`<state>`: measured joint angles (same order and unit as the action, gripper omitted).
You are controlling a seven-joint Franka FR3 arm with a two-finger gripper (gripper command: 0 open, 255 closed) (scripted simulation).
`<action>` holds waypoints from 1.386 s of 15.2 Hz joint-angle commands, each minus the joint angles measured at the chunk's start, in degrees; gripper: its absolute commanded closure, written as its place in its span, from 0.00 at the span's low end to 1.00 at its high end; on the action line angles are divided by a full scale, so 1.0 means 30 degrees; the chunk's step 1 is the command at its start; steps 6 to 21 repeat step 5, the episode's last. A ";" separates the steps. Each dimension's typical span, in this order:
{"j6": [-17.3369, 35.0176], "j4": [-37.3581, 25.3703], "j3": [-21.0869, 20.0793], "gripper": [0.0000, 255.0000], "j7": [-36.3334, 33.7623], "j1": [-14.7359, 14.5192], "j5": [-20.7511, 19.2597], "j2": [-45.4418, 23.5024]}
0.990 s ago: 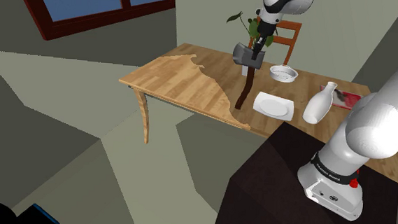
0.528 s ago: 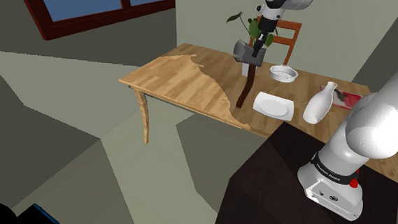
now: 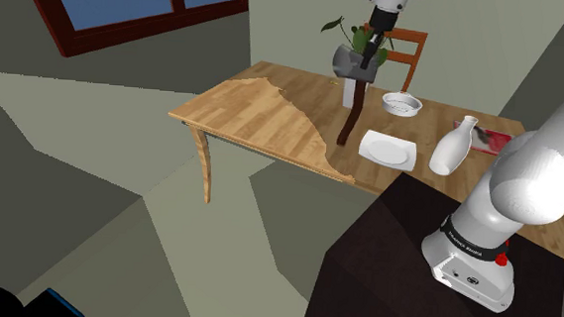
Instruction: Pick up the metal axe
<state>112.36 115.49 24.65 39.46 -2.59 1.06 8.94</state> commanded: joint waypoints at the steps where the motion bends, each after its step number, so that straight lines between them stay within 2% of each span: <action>1: -0.0562 -0.0547 -0.0008 1.00 -0.0026 -0.0002 -0.0014 0.0026; 4: -0.1110 -0.1061 -0.0030 1.00 -0.0073 -0.0011 -0.0034 0.0064; 21: -0.1110 -0.1064 -0.0029 1.00 -0.0072 -0.0011 -0.0032 0.0061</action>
